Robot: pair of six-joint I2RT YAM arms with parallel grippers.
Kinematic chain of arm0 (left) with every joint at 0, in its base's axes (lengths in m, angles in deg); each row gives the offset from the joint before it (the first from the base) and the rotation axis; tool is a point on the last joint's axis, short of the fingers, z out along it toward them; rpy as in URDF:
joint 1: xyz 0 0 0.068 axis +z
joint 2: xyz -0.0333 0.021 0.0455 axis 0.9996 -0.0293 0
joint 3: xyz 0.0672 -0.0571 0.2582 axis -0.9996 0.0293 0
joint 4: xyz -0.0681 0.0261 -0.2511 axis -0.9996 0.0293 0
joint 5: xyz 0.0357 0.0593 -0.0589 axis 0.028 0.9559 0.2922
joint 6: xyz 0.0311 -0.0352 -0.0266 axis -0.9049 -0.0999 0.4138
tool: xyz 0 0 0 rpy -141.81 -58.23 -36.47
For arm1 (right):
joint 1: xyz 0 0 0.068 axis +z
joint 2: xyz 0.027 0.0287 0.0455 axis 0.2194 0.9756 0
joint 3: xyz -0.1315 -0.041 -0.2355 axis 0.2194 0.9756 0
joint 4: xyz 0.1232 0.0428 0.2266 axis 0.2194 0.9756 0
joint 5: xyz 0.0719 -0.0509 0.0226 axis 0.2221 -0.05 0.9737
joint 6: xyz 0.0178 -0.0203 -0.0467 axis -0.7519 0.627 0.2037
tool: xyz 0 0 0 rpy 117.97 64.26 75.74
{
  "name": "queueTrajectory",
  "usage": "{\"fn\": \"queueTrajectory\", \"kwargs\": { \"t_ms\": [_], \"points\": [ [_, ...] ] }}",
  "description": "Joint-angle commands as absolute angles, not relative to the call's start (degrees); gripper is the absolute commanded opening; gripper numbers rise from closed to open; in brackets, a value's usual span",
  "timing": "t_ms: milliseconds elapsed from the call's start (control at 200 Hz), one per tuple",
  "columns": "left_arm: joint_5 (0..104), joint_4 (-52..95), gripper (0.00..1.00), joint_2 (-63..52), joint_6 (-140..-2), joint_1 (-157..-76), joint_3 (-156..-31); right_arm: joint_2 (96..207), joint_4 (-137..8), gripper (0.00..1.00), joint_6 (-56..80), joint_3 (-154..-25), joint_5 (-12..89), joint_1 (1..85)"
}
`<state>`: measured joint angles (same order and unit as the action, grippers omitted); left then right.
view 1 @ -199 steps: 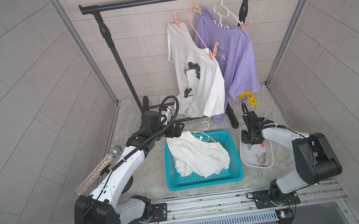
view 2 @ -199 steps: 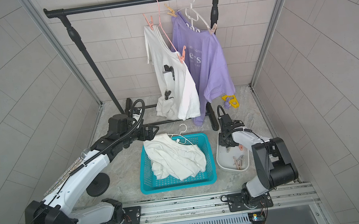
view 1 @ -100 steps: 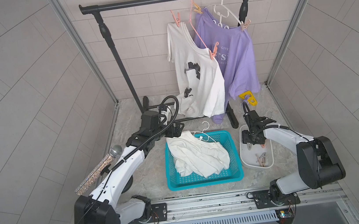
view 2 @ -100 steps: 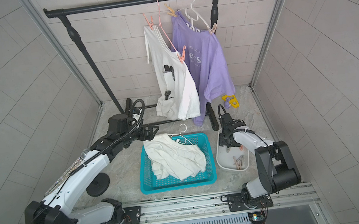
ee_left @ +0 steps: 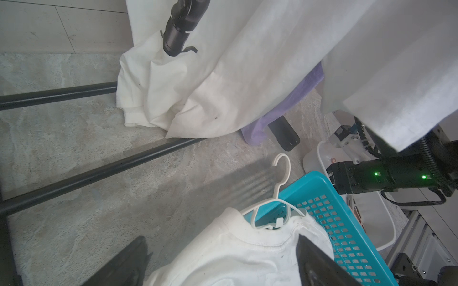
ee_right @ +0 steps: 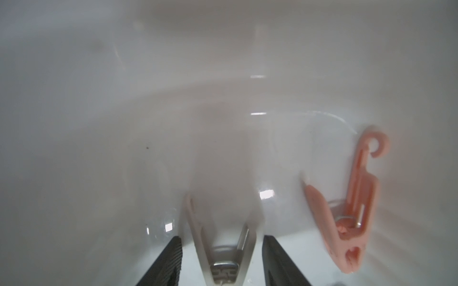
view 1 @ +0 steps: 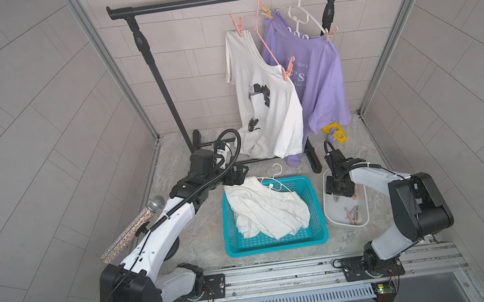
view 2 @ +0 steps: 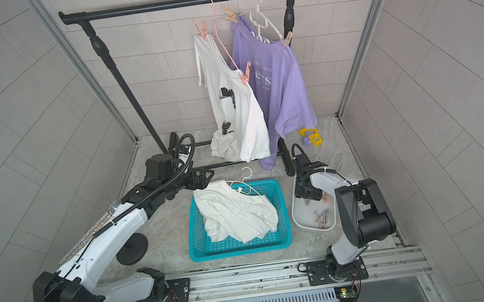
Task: Use clothespins to secure the t-shirt on both sides of the hanger
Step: Open the clothespin from the storage box.
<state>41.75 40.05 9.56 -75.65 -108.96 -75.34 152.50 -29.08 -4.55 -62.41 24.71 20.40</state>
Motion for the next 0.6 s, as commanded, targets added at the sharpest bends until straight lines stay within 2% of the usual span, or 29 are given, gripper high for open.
{"fn": "queueTrajectory", "kwargs": {
  "t_ms": [0, 595],
  "points": [
    [41.6, 39.3, 0.97, 10.7, -75.9, -108.8, -74.9, 152.4, -27.3, 0.52, -6.6, -63.3, 22.9, 20.5],
    [41.8, 39.4, 0.97, 11.0, -76.1, -108.9, -74.9, 154.1, -28.6, 0.47, -8.6, -62.4, 23.6, 20.4]
  ]
}}
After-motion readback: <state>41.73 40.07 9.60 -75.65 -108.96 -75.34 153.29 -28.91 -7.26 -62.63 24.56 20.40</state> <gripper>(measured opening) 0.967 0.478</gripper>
